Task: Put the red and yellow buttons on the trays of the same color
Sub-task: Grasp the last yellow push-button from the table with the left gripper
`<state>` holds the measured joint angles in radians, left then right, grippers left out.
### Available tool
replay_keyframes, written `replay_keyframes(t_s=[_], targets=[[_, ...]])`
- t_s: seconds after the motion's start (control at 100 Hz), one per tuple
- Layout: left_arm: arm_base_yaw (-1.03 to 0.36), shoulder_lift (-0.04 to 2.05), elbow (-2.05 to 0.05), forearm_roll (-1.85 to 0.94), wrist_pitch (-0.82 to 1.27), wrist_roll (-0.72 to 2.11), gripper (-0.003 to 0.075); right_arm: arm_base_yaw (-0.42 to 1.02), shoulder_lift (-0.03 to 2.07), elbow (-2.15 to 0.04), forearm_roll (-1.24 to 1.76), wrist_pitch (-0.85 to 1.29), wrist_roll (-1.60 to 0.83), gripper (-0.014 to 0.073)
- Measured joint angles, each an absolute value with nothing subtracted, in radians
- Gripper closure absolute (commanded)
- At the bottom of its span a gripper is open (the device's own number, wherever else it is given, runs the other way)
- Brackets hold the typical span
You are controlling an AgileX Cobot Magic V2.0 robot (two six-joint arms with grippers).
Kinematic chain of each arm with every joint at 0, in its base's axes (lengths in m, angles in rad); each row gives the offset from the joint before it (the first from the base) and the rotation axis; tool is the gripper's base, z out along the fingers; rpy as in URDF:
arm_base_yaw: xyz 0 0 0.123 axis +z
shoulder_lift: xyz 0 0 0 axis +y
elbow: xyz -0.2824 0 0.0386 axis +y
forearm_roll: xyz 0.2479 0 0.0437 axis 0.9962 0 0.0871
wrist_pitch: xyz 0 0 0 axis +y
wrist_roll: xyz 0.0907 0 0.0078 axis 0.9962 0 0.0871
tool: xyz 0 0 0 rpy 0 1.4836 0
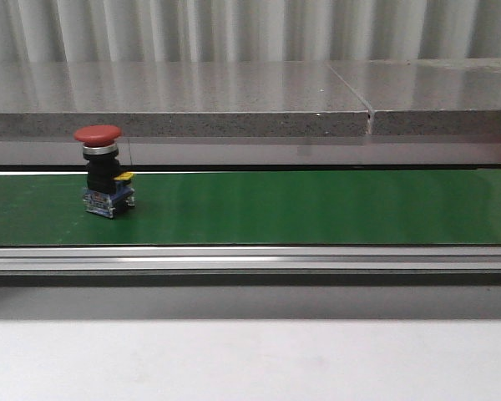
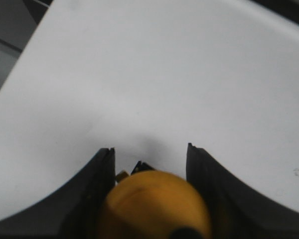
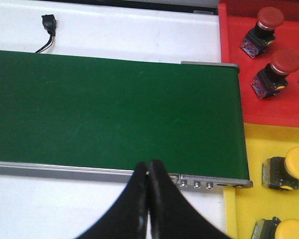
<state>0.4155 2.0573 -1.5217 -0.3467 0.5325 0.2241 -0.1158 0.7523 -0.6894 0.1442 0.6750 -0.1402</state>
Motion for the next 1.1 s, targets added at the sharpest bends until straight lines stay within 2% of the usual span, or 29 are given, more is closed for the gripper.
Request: replay_keyframes(t_s=[0.33, 0.58, 1.1], targets=[[0.398, 1.845, -1.522, -0.345, 0.653, 0.222, 0.074, -0.116, 0.752, -0.689, 0.144, 0.675, -0.14, 0.0662], [0.29, 1.726, -1.508, -0.323, 0.717, 0.222, 0.074, -0.116, 0.752, -0.689, 0.144, 0.675, -0.14, 0.0662], [0.086, 1.577, -1.225, -0.259, 0.731, 0.222, 0.074, -0.116, 0.752, -0.689, 0.144, 0.675, -0.14, 0.0662]])
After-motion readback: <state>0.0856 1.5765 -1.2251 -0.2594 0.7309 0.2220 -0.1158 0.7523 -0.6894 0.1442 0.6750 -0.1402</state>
